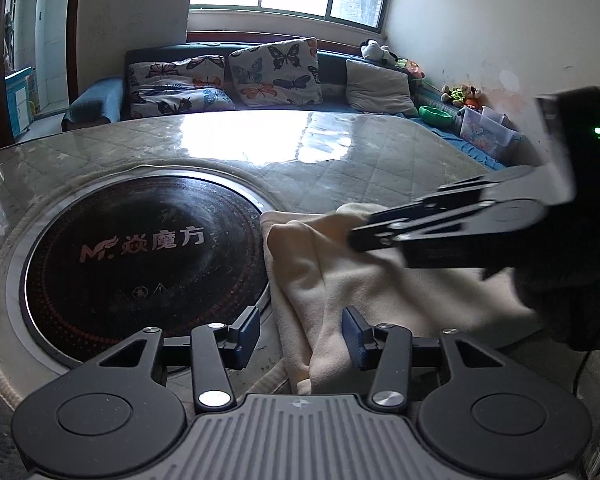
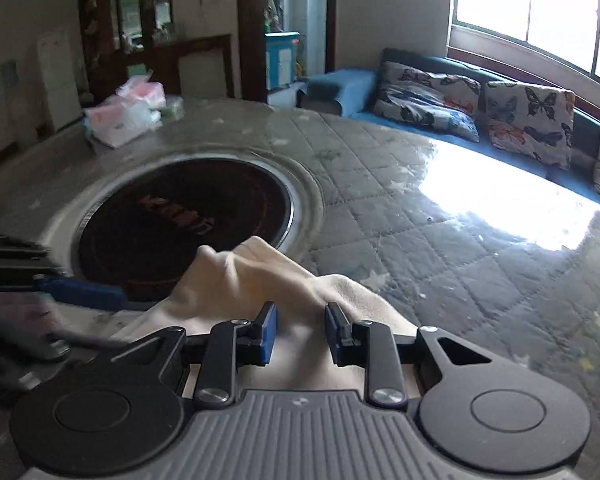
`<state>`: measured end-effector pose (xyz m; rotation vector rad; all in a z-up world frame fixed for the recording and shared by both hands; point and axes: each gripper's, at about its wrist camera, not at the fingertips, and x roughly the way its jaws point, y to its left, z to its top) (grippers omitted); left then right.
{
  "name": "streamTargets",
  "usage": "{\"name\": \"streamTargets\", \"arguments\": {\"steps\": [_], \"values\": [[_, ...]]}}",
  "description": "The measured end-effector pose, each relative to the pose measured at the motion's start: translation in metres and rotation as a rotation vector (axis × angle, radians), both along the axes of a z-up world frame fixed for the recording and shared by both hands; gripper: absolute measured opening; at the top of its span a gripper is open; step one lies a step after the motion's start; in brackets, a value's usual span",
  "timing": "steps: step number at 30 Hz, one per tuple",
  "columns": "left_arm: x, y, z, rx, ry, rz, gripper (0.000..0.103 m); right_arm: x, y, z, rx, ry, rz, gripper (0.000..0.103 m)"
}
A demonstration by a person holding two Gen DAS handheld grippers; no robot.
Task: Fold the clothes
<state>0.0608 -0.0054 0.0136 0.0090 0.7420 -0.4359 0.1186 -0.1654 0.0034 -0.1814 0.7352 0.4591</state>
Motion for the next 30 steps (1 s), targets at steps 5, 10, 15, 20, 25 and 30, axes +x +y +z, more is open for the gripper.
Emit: {"name": "streamTargets", "arguments": {"steps": [5,10,15,20,25,30], "values": [[0.001,0.001,0.005,0.000,-0.011,0.010,0.048,0.011,-0.001,0.000,0.051,-0.002,-0.049,0.025],[0.014,-0.010,0.009,-0.003,-0.022,0.021,0.048,-0.007,-0.019,0.014,0.040,-0.029,-0.044,0.027],[0.024,-0.022,-0.005,0.016,0.012,0.022,0.037,-0.036,-0.026,0.013,-0.016,-0.021,0.023,0.027],[0.015,-0.020,-0.005,0.019,0.015,0.026,0.035,-0.054,-0.026,0.002,-0.051,-0.025,0.072,0.028],[-0.005,-0.020,-0.003,0.026,0.014,0.001,0.034,-0.067,-0.029,0.002,-0.040,-0.010,0.108,0.029],[-0.042,-0.018,0.000,0.027,0.027,-0.061,0.034,-0.098,-0.039,0.003,-0.014,0.019,0.131,0.029]]}}
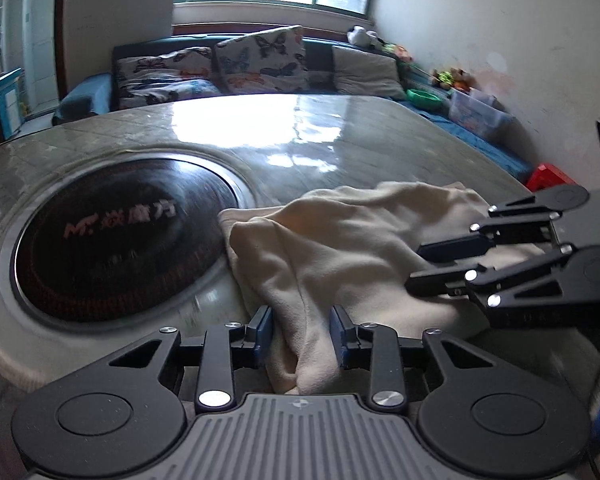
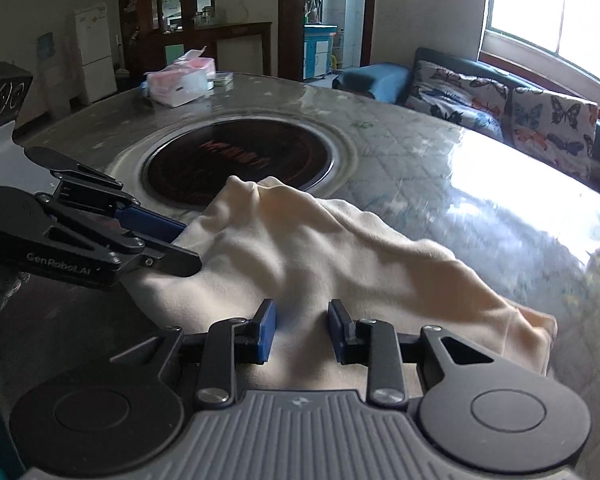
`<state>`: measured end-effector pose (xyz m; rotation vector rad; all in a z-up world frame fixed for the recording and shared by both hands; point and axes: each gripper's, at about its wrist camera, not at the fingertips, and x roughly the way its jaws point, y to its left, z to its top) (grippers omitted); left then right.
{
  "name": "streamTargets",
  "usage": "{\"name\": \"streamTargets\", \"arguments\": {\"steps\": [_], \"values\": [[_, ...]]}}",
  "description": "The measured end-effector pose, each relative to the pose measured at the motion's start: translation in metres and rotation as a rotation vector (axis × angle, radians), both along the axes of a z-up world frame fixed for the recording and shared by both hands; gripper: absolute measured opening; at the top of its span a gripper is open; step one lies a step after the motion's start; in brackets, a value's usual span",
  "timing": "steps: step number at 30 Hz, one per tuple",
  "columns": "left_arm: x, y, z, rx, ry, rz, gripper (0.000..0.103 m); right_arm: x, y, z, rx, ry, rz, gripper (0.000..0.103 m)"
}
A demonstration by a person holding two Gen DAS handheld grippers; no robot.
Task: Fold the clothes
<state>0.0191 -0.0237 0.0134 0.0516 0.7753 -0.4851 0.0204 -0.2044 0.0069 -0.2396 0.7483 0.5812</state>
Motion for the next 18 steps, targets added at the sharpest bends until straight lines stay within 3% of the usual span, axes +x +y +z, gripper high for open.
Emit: {"name": "streamTargets", "arguments": {"steps": [3,8,13,18], "values": [[-0.018,0.002,0.002,-0.001,0.010,-0.024,0.034,-0.022,-0.008,0.003,0.033,0.008,-0.001,0.030],[-0.021,0.008,0.016,-0.017,-0.016,-0.016,0.034,-0.038,-0.039,0.018,0.133,-0.036,-0.135,0.031],[-0.006,-0.004,0.027,-0.063,-0.063,-0.028,0.034,-0.024,-0.071,0.020,0.134,-0.062,-0.317,0.031],[0.024,-0.025,0.015,-0.064,-0.041,-0.023,0.034,-0.003,-0.092,0.004,0.121,-0.030,-0.427,0.029]]}}
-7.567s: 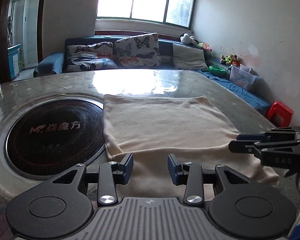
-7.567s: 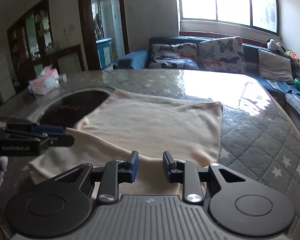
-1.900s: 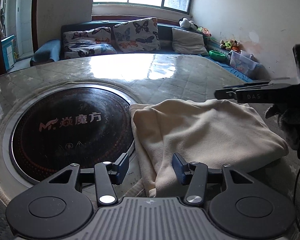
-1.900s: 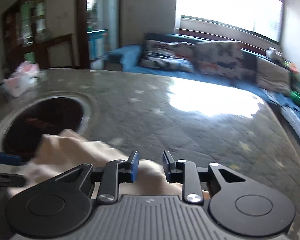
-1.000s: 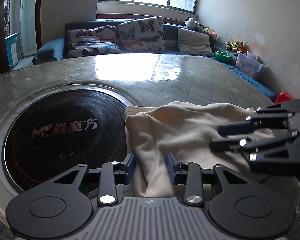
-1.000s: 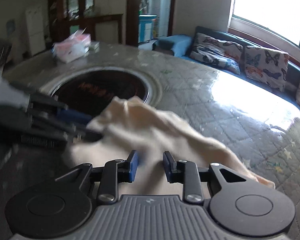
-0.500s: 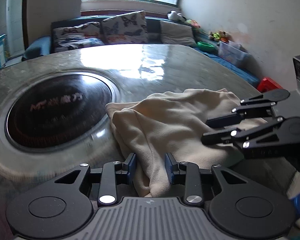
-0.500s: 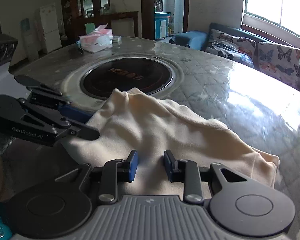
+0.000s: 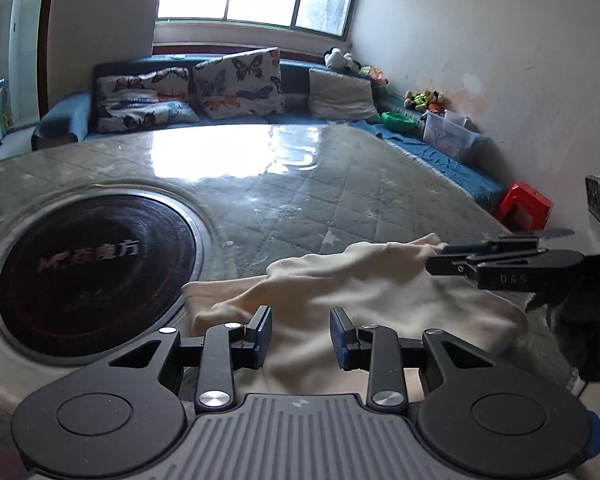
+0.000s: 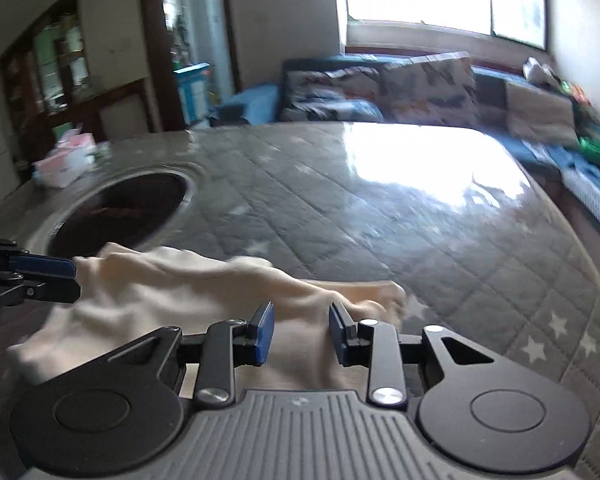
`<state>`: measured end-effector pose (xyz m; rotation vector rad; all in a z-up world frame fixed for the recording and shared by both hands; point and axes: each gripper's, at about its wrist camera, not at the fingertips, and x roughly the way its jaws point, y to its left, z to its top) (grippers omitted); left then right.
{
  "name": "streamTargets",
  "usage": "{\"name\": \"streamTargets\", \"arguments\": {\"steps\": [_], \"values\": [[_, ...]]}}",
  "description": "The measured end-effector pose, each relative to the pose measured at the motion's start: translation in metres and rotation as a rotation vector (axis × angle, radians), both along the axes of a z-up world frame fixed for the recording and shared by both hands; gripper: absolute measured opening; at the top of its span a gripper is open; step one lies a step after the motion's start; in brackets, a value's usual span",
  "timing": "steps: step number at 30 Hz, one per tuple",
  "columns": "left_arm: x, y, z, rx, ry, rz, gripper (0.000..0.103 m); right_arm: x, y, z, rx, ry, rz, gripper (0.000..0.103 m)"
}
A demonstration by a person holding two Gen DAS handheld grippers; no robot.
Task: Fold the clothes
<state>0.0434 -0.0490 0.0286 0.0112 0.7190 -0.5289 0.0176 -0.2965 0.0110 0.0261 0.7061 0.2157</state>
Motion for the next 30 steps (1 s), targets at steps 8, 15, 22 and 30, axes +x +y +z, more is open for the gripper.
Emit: {"name": "streamTargets", "arguments": {"steps": [8,15,22,30], "values": [[0.018,0.000,-0.014,0.036,0.024,0.042,0.032,-0.002,-0.014,-0.004,-0.005,-0.005,-0.011,0.026],[-0.031,-0.013,0.006,0.045,-0.080,-0.064,0.032,-0.039,0.000,0.013,-0.060,-0.026,0.111,0.026],[-0.072,-0.030,-0.006,0.070,-0.118,-0.145,0.032,-0.078,0.020,0.012,-0.087,-0.033,0.168,0.026],[-0.071,-0.028,-0.020,0.068,-0.083,-0.128,0.034,-0.091,0.027,-0.005,-0.130,-0.043,0.161,0.026]]}}
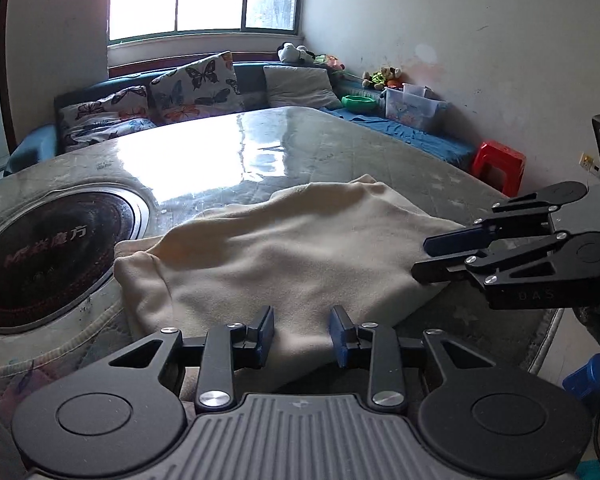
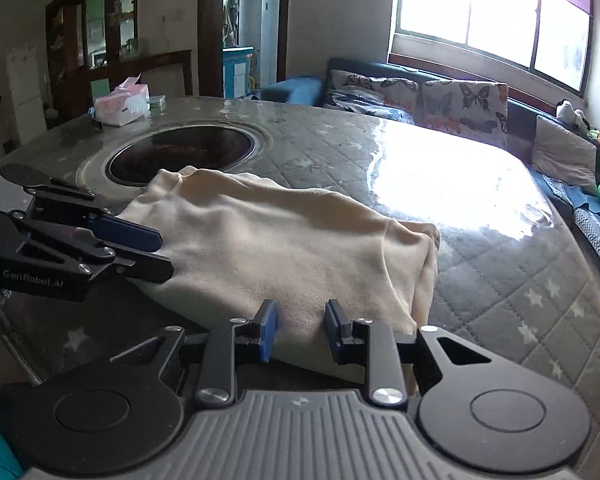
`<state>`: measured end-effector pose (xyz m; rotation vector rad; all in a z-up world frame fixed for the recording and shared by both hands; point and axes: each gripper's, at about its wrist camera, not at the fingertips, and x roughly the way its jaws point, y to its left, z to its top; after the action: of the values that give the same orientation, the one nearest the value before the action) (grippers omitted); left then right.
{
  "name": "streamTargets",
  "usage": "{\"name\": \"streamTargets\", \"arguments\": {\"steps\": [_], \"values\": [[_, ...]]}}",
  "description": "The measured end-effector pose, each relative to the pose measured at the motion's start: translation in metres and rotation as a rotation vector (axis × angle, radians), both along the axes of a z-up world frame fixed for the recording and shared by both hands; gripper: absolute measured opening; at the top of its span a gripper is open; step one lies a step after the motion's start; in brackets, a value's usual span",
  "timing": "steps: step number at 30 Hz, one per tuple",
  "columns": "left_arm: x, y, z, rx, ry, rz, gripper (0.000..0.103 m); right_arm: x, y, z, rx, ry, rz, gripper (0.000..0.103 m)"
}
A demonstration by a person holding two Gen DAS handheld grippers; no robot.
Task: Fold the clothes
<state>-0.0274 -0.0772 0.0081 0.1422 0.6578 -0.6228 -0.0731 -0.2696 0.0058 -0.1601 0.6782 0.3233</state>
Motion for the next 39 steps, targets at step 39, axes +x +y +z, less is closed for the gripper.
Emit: {"name": "streamTargets", "arguments": {"steps": [39], "values": [[0.070,0.032,0.015,-0.045,0.015,0.189,0.038,0.110,0.005,0.012,0.125,0.043,-0.048,0.019]]}}
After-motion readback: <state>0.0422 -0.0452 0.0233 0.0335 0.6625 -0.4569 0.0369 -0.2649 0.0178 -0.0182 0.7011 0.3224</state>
